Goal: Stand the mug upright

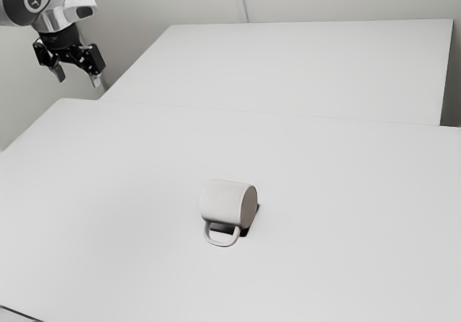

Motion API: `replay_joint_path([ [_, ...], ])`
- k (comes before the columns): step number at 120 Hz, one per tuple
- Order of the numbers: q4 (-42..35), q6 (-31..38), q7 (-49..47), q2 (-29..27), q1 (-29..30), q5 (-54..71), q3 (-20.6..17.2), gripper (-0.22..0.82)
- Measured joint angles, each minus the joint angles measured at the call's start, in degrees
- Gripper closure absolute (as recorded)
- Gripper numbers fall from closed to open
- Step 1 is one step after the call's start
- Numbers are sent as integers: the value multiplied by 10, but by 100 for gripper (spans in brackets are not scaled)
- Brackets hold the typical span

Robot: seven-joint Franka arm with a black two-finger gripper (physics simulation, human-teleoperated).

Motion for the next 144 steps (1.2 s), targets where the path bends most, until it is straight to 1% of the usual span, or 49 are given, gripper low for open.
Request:
replay_joint_path([
  [30, -5, 6, 0, 1, 6, -1, 1, 0],
  [44, -23, 10, 0, 2, 16, -13, 1, 0],
  [52, -41, 11, 0, 2, 21, -49, 2, 0],
  [61, -78, 12, -1, 2, 26, -116, 8, 0],
  [83, -163, 14, 1, 9, 65, -266, 11, 0],
  [96, -192, 15, 6, 33, 83, -326, 11, 0],
  [106, -196, 19, 11, 70, 94, -368, 12, 0],
  [123, -197, 38, 25, 127, 77, -437, 12, 0],
  [144, -196, 61, 41, 174, 77, -507, 12, 0],
])
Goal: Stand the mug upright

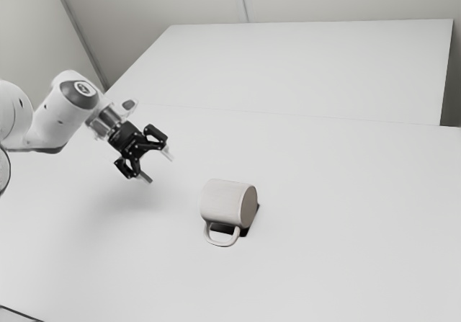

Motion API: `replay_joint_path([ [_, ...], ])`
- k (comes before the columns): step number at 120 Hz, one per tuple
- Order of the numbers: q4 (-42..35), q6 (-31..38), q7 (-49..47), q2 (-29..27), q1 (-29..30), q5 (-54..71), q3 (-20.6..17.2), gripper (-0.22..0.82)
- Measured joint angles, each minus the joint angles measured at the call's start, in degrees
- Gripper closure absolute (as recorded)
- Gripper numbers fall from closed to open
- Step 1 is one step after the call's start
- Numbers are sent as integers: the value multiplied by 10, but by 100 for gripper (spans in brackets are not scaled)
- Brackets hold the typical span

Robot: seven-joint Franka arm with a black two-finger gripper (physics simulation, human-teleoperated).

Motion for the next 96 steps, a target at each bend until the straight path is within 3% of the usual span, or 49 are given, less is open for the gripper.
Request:
replay_joint_path([
  [37, -10, 13, 20, 52, -16, -123, -7, 0],
  [96, -31, 19, 8, 73, -48, -255, -44, 0],
])
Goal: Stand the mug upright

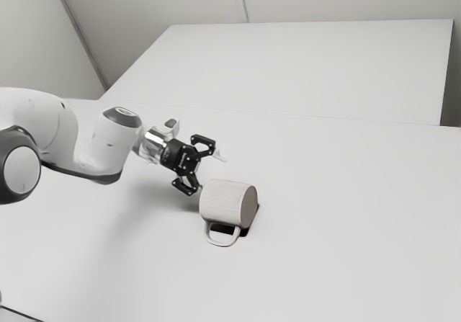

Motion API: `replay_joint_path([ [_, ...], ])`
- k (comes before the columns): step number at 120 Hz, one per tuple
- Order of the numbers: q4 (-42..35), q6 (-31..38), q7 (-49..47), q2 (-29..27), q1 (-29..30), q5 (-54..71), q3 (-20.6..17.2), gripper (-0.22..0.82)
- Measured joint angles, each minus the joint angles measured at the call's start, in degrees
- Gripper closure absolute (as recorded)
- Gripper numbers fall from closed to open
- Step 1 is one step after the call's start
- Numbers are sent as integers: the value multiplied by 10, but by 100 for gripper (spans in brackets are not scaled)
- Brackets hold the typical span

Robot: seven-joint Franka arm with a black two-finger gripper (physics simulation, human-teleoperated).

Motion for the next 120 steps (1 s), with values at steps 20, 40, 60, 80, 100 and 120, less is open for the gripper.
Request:
replay_joint_path([
  [20, 1, 16, -7, 1, 0, -11, -14, 18],
  [40, 5, 27, -19, 1, -5, 4, -19, 56],
  [60, 15, 34, -28, 0, -8, 11, -24, 69],
  [80, 41, 44, -36, -7, -8, 59, -29, 73],
  [100, 49, 61, -47, -61, -27, 206, -29, 74],
  [120, 35, 95, -55, -115, -46, 391, -39, 75],
])
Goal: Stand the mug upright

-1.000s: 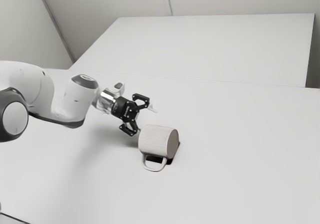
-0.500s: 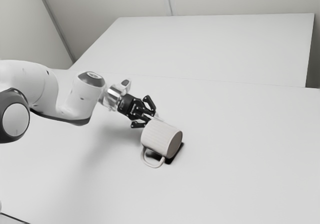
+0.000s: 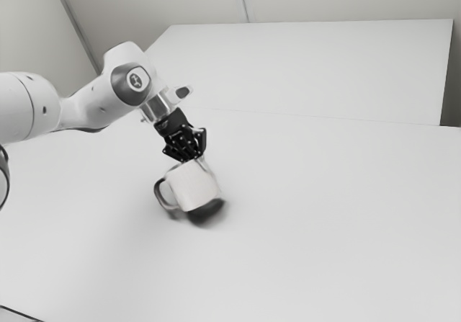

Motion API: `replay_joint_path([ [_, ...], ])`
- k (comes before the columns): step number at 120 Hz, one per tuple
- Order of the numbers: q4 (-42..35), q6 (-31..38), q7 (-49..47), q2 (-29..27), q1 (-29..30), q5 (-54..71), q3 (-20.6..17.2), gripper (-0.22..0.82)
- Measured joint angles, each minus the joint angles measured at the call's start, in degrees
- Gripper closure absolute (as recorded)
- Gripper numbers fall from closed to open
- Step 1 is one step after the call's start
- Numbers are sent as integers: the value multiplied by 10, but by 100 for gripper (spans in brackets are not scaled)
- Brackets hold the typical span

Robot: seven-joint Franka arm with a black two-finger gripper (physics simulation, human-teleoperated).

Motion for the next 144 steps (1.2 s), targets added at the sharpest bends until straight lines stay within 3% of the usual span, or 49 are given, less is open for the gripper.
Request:
replay_joint_path([
  [38, -43, 96, -13, -21, -18, 209, -4, 75],
  [67, -67, 165, -23, -21, -18, 241, -3, 76],
  [100, -98, 199, -37, -22, -19, 248, -4, 77],
  [123, -99, 204, -39, -37, -24, 242, -3, 36],
  [144, -92, 194, -39, -75, -26, 246, 0, 16],
])
